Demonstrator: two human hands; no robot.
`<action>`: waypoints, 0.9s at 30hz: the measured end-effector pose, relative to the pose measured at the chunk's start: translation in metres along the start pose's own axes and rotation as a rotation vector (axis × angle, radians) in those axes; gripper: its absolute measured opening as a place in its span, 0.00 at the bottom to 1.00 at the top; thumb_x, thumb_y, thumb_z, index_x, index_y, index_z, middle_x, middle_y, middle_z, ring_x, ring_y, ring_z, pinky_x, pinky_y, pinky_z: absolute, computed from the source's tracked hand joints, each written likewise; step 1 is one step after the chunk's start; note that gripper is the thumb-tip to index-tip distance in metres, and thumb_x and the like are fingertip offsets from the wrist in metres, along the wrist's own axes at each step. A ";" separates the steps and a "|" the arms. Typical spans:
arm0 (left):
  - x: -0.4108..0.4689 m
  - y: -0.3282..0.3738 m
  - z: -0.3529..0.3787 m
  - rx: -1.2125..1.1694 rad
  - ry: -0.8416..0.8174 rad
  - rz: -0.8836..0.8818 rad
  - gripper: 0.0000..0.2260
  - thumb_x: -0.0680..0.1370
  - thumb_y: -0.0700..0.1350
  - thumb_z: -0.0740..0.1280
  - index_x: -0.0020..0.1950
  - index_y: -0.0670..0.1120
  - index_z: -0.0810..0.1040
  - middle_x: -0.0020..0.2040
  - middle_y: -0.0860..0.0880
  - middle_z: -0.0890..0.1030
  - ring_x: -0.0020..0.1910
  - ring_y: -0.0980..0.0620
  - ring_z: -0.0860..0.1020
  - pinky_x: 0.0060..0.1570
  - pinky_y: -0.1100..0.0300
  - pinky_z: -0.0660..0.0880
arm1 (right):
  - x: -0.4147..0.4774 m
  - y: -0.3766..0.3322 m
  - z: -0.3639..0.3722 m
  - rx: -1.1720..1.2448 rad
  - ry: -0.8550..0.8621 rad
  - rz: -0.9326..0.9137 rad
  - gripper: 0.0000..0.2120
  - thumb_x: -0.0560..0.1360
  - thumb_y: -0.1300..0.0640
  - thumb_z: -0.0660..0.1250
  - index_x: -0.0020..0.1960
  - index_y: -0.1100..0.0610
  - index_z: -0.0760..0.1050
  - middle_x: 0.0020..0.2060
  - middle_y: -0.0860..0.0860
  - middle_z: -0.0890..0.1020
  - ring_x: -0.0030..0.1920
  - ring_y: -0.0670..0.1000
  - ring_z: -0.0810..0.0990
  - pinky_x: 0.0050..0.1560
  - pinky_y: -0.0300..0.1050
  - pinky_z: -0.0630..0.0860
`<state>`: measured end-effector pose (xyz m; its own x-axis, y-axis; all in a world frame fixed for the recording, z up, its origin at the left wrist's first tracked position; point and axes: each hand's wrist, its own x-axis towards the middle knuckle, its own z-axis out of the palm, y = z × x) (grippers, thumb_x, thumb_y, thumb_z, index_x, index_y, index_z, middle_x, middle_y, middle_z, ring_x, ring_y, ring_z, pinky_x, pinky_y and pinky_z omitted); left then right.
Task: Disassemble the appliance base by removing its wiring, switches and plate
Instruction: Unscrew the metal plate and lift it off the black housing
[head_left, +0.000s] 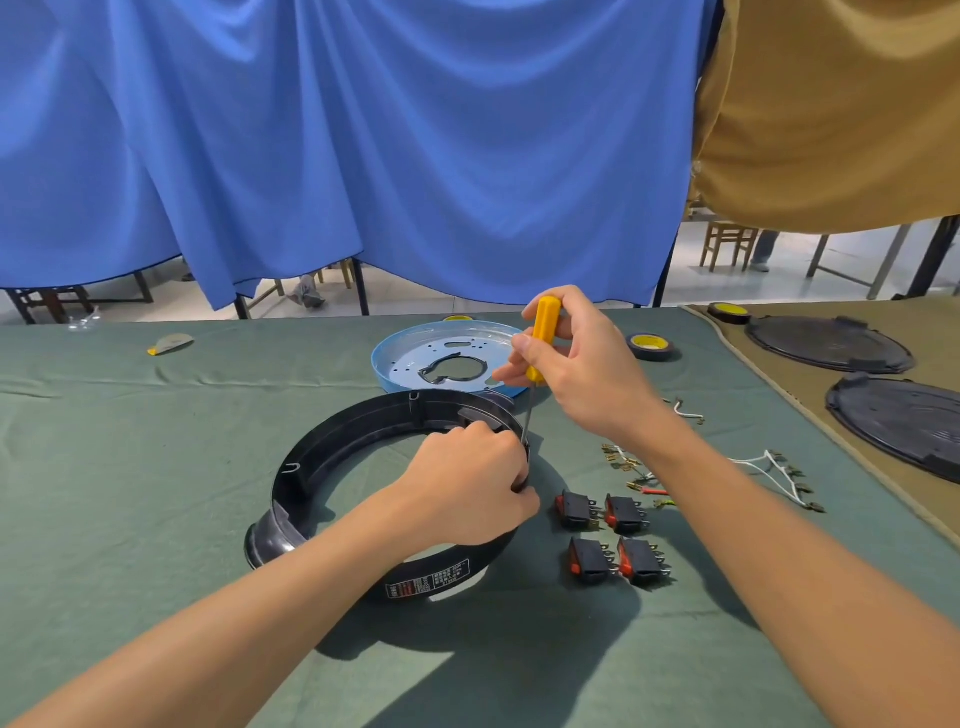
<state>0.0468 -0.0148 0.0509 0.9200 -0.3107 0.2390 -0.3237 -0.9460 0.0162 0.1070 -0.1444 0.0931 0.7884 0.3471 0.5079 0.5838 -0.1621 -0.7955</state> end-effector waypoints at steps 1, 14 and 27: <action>0.000 0.000 0.000 -0.003 0.002 0.000 0.20 0.75 0.53 0.63 0.27 0.47 0.64 0.29 0.52 0.67 0.34 0.42 0.70 0.27 0.61 0.58 | 0.000 0.000 0.001 0.001 -0.001 0.000 0.06 0.79 0.62 0.64 0.54 0.57 0.68 0.43 0.55 0.81 0.38 0.43 0.85 0.35 0.32 0.78; 0.006 -0.004 -0.009 -0.080 0.004 -0.047 0.19 0.74 0.53 0.64 0.26 0.48 0.65 0.30 0.52 0.70 0.35 0.45 0.71 0.29 0.59 0.60 | 0.005 0.012 0.016 -0.057 -0.097 0.051 0.09 0.80 0.61 0.62 0.59 0.55 0.67 0.45 0.56 0.82 0.37 0.41 0.84 0.33 0.30 0.75; 0.008 -0.012 -0.025 -0.158 0.003 -0.080 0.19 0.74 0.52 0.66 0.26 0.44 0.68 0.27 0.51 0.68 0.33 0.46 0.68 0.30 0.58 0.63 | 0.011 -0.015 -0.012 0.146 0.197 -0.106 0.08 0.80 0.61 0.62 0.58 0.59 0.68 0.39 0.56 0.83 0.40 0.48 0.85 0.42 0.37 0.81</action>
<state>0.0524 -0.0040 0.0767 0.9436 -0.2346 0.2337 -0.2805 -0.9414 0.1875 0.1089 -0.1489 0.1142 0.7551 0.1659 0.6343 0.6425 0.0054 -0.7663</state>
